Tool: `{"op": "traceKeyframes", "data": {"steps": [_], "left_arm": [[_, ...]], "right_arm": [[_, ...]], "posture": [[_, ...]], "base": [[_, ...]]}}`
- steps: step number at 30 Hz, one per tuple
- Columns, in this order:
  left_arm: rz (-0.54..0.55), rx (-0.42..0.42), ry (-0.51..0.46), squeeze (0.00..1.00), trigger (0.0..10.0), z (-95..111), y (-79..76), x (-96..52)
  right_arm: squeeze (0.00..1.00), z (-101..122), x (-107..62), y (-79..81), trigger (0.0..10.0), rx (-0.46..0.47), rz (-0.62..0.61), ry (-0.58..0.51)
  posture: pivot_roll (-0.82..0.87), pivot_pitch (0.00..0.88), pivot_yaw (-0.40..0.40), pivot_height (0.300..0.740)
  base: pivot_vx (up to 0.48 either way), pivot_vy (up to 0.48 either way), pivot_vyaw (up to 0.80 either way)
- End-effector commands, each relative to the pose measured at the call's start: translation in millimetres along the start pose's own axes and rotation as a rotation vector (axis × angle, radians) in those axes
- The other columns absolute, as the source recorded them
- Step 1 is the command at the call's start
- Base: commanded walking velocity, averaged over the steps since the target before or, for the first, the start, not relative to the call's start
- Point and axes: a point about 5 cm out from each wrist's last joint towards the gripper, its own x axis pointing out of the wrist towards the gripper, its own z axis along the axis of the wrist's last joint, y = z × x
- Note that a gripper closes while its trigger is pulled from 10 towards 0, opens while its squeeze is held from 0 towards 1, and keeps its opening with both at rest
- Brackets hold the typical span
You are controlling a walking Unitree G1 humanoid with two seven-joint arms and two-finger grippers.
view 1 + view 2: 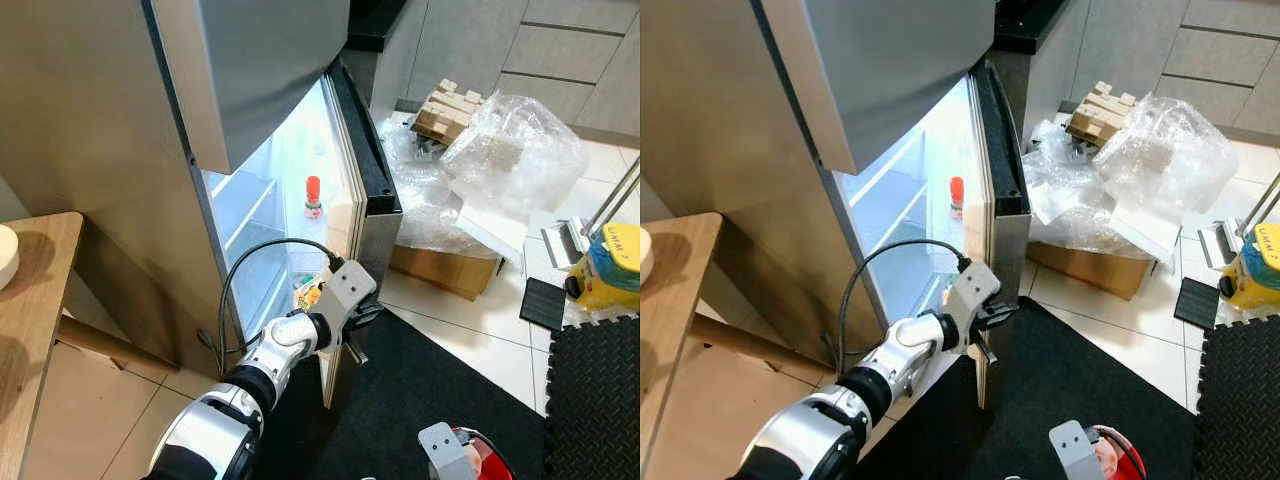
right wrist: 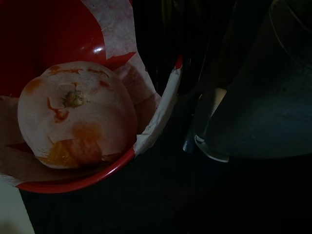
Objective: Restocking fridge
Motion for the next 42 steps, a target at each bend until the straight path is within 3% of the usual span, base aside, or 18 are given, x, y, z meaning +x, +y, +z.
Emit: {"op": "traceKeyframes", "data": {"steps": [1,7,8,12,15,16,18,19,20,22,23,24,26,27,30,36,39,42], "left_arm": [[-0.145,-0.110,-0.129,0.00,10.0,20.4,-65.5,42.4],[-0.008,-0.141,-0.096,0.00,10.0,4.6,-38.4,24.4],[0.111,-0.118,-0.005,0.00,10.0,-15.1,-20.8,8.0],[0.229,-0.117,0.058,0.00,10.0,-31.1,-4.8,-9.2],[0.444,-0.216,0.010,0.00,10.0,-44.6,23.4,-42.8],[0.444,-0.216,0.010,0.00,10.0,-44.6,23.4,-42.8],[0.564,-0.359,-0.118,0.00,10.0,-48.0,40.7,-69.1],[0.564,-0.359,-0.118,0.00,10.0,-48.0,40.7,-69.1],[0.611,-0.433,-0.195,0.00,10.0,-50.0,47.8,-84.9],[0.620,-0.443,-0.199,0.00,10.0,-52.1,48.8,-89.8],[0.656,-0.397,-0.098,0.00,10.0,-66.3,49.5,-102.8],[0.656,-0.397,-0.098,0.00,10.0,-66.3,49.5,-102.8],[0.709,-0.347,0.056,0.00,10.0,-83.1,50.5,-113.6],[0.709,-0.347,0.056,0.00,10.0,-83.1,50.5,-113.6],[0.731,-0.189,0.242,0.00,10.0,-96.0,50.3,-120.7],[0.642,-0.173,0.165,0.00,10.0,-73.5,55.9,-100.2],[0.512,-0.112,0.113,0.00,10.0,-53.2,58.9,-85.9],[0.476,-0.079,0.100,0.00,10.0,-44.7,62.7,-82.6]], "right_arm": [[0.00,-0.2,-0.2,0.9,10.0,-0.003,-0.007,-0.008],[0.00,-0.8,-0.1,1.9,10.0,-0.004,-0.005,-0.002],[0.00,-0.9,-0.1,2.0,10.0,-0.004,-0.004,-0.001],[0.00,-1.3,-0.2,2.0,10.0,-0.004,-0.004,0.000],[0.00,-2.8,-0.8,0.5,10.0,-0.009,-0.005,0.005],[0.00,-2.8,-0.8,0.5,10.0,-0.009,-0.005,0.005],[0.00,-3.4,-1.2,-1.5,10.0,-0.025,-0.001,0.011],[0.00,-3.4,-1.2,-1.5,10.0,-0.025,-0.001,0.011],[0.00,-3.3,-1.3,-2.9,10.0,-0.033,0.000,0.013],[0.00,-2.9,-1.2,-3.5,10.0,-0.036,0.001,0.013],[0.00,-0.7,-0.7,-4.8,10.0,-0.043,0.004,0.010],[0.00,-0.7,-0.7,-4.8,10.0,-0.043,0.004,0.010],[0.00,3.3,0.4,-5.8,10.0,-0.048,0.005,0.003],[0.00,3.3,0.4,-5.8,10.0,-0.048,0.005,0.003],[0.00,9.4,2.0,-6.5,10.0,-0.058,0.008,-0.011],[0.00,18.9,3.9,-8.3,10.0,-0.071,0.010,-0.038],[0.00,21.0,3.4,-12.0,10.0,-0.078,0.006,-0.053],[0.00,20.0,2.4,-14.8,10.0,-0.079,0.002,-0.058]], "posture": [[-0.19,0.092,0.024,0.700],[-0.19,0.094,0.026,0.700],[-0.19,0.097,0.026,0.700],[-0.19,0.097,0.024,0.700],[-0.19,0.098,0.009,0.700],[-0.19,0.098,0.009,0.700],[-0.18,0.101,-0.008,0.700],[-0.18,0.101,-0.008,0.700],[-0.17,0.103,-0.012,0.700],[-0.17,0.105,-0.020,0.700],[-0.17,0.106,-0.022,0.700],[-0.17,0.106,-0.022,0.700],[-0.17,0.111,-0.025,0.700],[-0.17,0.111,-0.025,0.700],[-0.17,0.116,-0.028,0.700],[-0.19,0.139,-0.020,0.700],[-0.21,0.155,-0.010,0.700],[-0.22,0.161,-0.008,0.700]], "base": [[0.000,0.000,0.00],[0.000,0.000,0.00],[0.000,0.000,0.00],[0.000,0.000,0.00],[0.000,0.000,0.00],[0.000,0.000,0.00],[0.000,0.000,0.00],[0.000,0.000,0.00],[0.000,0.000,0.00],[0.000,0.000,0.00],[0.000,0.000,0.00],[0.000,0.000,0.00],[0.000,0.000,0.00],[0.000,0.000,0.00],[0.000,0.000,0.00],[0.000,0.000,0.00],[0.000,0.000,0.00],[0.000,0.000,0.00]]}}
